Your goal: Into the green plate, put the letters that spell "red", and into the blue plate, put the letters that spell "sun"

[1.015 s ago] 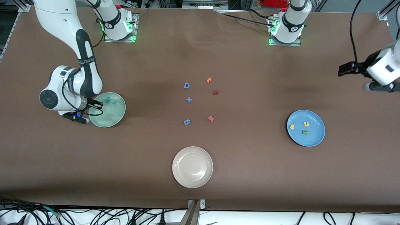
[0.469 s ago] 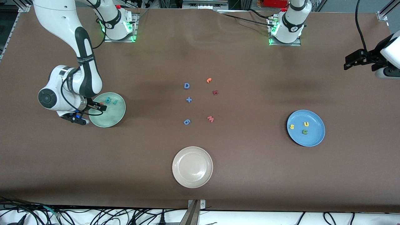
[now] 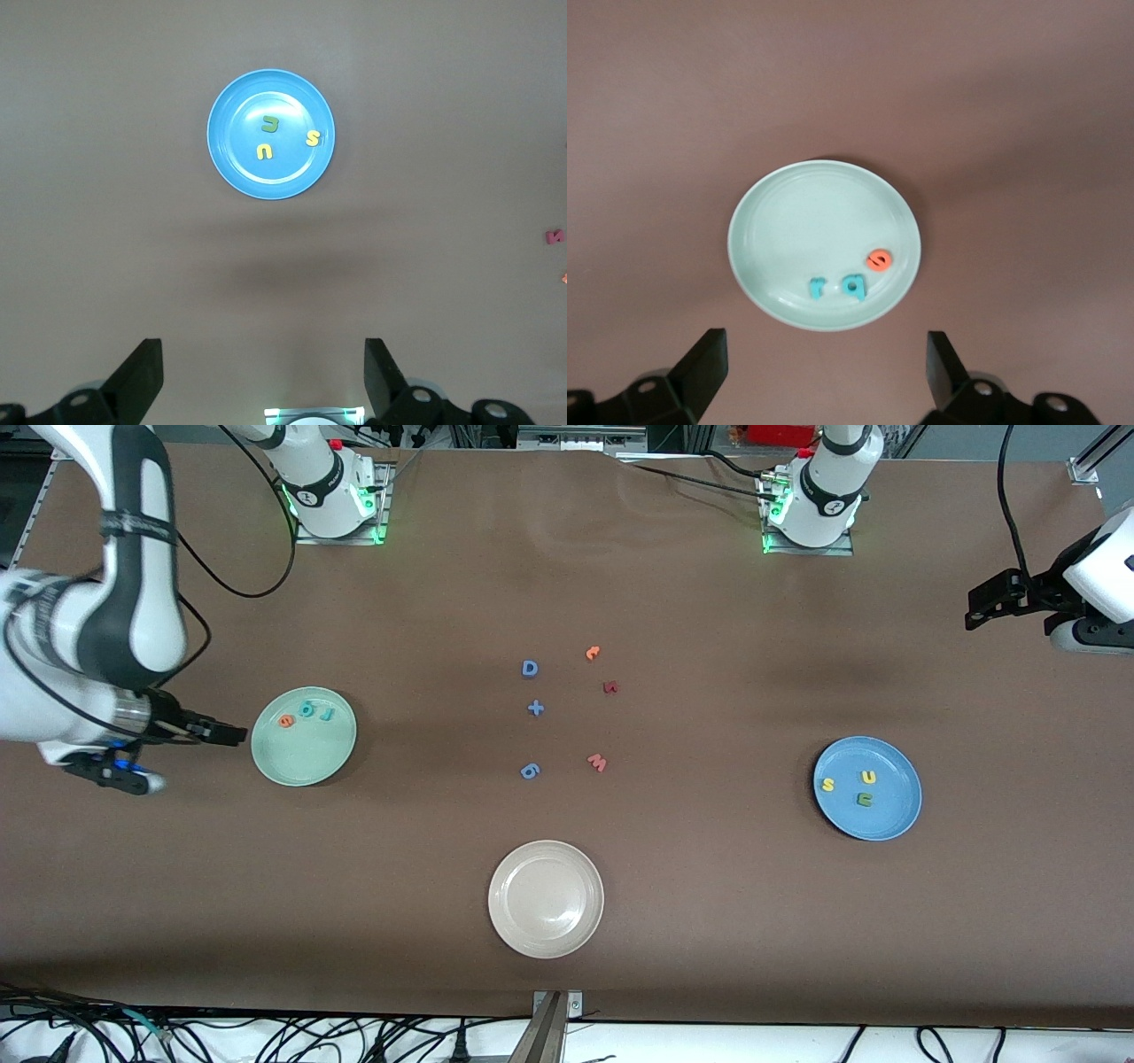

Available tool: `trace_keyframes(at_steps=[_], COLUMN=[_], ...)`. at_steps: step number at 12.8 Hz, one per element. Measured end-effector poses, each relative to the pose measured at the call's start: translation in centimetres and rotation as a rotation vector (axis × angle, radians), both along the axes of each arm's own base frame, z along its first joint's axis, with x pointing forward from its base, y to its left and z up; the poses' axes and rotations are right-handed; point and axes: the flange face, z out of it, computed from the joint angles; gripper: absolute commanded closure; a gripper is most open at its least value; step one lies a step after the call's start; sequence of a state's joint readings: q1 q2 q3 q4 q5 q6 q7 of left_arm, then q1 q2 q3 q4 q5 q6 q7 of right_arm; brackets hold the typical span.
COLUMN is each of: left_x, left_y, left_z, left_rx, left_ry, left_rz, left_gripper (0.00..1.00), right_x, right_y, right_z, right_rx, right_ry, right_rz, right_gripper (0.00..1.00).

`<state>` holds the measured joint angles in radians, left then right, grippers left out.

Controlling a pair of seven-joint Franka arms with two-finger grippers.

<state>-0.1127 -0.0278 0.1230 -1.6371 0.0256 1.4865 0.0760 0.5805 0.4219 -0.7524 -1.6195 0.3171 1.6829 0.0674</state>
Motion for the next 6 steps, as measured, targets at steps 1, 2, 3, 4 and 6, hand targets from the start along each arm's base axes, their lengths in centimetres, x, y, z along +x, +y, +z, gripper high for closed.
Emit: trace_keyframes(at_steps=[1, 2, 3, 4, 6], left_x=[0.1, 0.1, 0.1, 0.2, 0.5], left_y=[-0.1, -0.2, -0.2, -0.2, -0.1], left_z=[0.1, 0.1, 0.0, -0.1, -0.7], left_rx=[-0.014, -0.022, -0.025, -0.024, -0.023], left_ry=[-0.007, -0.010, -0.011, -0.008, 0.003], left_rz=[0.001, 0.002, 0.002, 0.003, 0.006], left_gripper=[0.00, 0.00, 0.00, 0.00, 0.00], right_x=[0.3, 0.4, 0.4, 0.5, 0.0], right_y=[-0.4, -0.7, -1.0, -1.5, -3.3], right_z=[2.2, 4.0, 5.2, 6.2, 7.8], right_rx=[-0.001, -0.002, -0.004, 0.000, 0.041], right_ry=[-0.005, -0.007, -0.013, -0.023, -0.026], right_rz=[-0.002, -0.003, -0.008, -0.020, -0.069], right_gripper=[0.01, 0.01, 0.00, 0.00, 0.00])
